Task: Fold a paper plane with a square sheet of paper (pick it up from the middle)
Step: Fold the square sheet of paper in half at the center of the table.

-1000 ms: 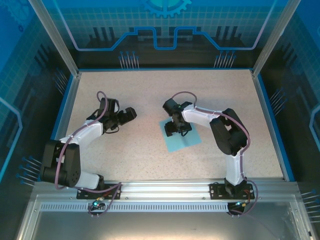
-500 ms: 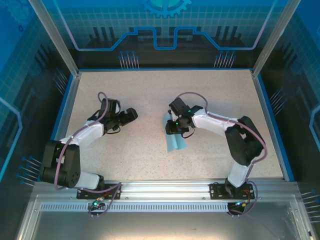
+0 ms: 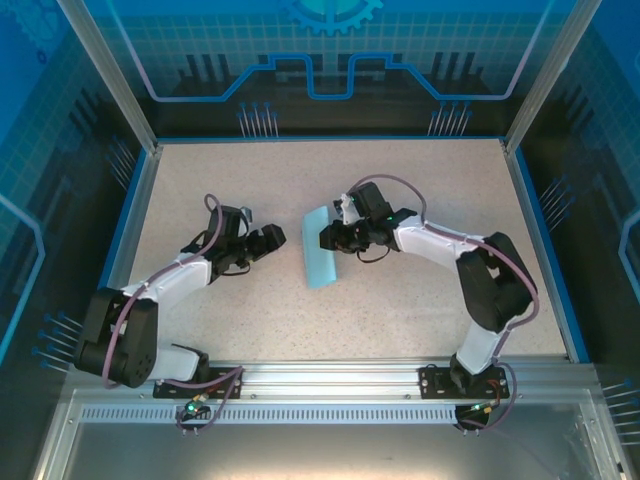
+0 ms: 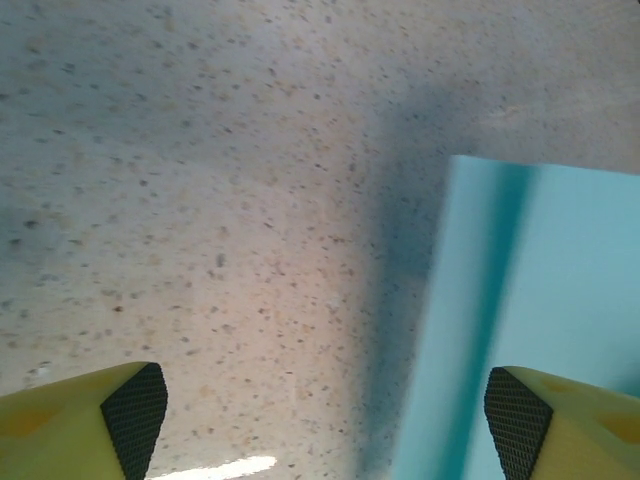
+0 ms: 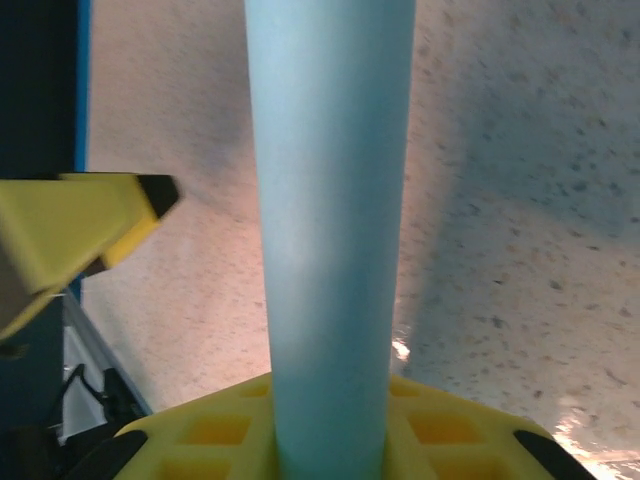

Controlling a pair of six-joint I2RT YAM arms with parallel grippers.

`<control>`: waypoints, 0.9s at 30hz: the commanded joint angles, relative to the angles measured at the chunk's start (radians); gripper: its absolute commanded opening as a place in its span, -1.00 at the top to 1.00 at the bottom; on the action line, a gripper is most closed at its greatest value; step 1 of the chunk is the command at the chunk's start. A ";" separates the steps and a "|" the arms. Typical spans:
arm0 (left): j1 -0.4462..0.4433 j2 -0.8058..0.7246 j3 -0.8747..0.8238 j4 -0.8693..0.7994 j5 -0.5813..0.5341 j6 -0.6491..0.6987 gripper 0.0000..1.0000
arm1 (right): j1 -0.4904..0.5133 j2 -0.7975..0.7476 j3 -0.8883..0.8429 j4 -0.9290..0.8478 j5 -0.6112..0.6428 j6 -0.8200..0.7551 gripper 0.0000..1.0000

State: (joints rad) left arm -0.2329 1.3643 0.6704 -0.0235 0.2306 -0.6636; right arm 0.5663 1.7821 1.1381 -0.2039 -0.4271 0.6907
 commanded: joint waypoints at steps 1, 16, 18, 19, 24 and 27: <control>-0.031 0.018 -0.009 0.055 0.042 -0.028 -0.70 | -0.016 0.065 0.022 -0.087 0.005 -0.042 0.50; -0.156 0.162 0.067 0.111 0.042 -0.066 -0.27 | -0.017 0.162 0.073 -0.187 0.127 -0.066 0.40; -0.163 0.178 0.072 0.118 0.040 -0.074 -0.19 | -0.017 0.169 0.079 -0.198 0.135 -0.068 0.38; -0.166 0.186 0.075 0.121 0.038 -0.078 -0.17 | -0.015 0.172 0.082 -0.203 0.142 -0.069 0.37; -0.173 0.208 0.076 0.129 0.031 -0.087 -0.11 | 0.005 0.197 0.106 -0.243 0.195 -0.083 0.34; -0.173 0.207 0.073 0.123 0.017 -0.088 -0.12 | 0.020 0.211 0.120 -0.263 0.230 -0.085 0.33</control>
State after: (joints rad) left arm -0.3962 1.5600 0.7177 0.0921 0.2554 -0.7353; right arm 0.5697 1.9594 1.2304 -0.4137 -0.2569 0.6239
